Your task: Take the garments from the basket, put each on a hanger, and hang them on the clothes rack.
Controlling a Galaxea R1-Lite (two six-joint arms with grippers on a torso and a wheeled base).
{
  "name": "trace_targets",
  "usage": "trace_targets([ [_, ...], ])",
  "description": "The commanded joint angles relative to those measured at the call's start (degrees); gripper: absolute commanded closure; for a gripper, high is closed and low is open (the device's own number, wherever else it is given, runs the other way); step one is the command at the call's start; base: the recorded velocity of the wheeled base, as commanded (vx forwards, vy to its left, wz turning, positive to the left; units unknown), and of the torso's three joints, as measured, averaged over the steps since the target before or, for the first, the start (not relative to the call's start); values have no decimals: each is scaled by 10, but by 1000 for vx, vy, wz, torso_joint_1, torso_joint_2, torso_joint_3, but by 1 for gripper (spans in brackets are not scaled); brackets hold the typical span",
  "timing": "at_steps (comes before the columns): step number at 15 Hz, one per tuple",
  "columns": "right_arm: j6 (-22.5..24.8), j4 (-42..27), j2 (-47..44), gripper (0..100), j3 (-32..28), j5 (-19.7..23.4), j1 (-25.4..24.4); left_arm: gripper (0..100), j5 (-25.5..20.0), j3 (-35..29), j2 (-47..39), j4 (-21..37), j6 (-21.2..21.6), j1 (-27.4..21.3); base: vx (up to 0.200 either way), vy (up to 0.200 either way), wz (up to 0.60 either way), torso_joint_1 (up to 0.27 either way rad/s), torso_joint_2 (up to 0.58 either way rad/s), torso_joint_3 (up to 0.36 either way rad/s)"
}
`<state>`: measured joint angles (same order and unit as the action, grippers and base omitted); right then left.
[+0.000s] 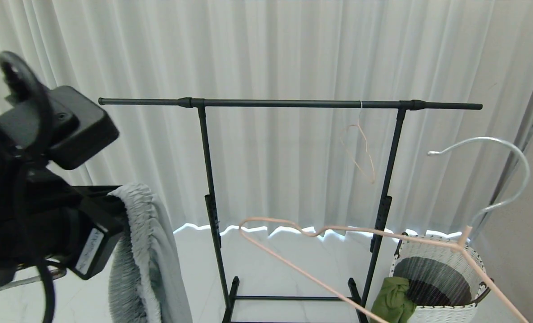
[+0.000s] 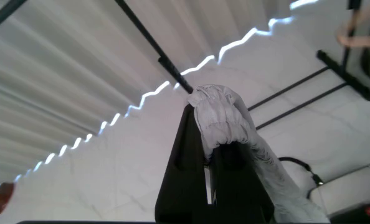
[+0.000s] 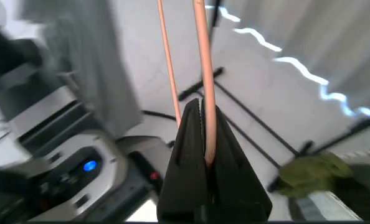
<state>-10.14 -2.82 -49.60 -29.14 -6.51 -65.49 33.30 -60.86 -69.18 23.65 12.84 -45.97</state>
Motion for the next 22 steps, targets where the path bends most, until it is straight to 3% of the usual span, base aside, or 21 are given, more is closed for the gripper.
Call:
trace_targets([
  [1, -4, 1, -12, 100, -2, 0, -48, 100, 40, -30, -77, -10, -4, -5, 0, 0, 0, 0, 0, 0],
  [7, -5, 47, -70, 100, 0, -4, -51, 100, 53, -107, -171, -10, -80, -2, 0, 0, 0, 0, 0, 0],
  [11, -48, 78, -107, 100, 6, -6, -23, 100, 55, -113, -191, -10, -127, -2, 0, 0, 0, 0, 0, 0],
  [13, -49, 105, -134, 100, 5, -8, 17, 100, 55, -113, -195, -10, -136, -2, 0, 0, 0, 0, 0, 0],
  [17, -49, 238, -231, 100, 1, -11, 70, 100, 58, -154, -246, -10, -204, -2, 0, 0, 0, 0, 0, 0],
  [22, -49, 272, -252, 100, 0, -13, 67, 100, 93, -188, -275, -10, -213, 37, 0, 0, 0, 0, 0, 0],
])
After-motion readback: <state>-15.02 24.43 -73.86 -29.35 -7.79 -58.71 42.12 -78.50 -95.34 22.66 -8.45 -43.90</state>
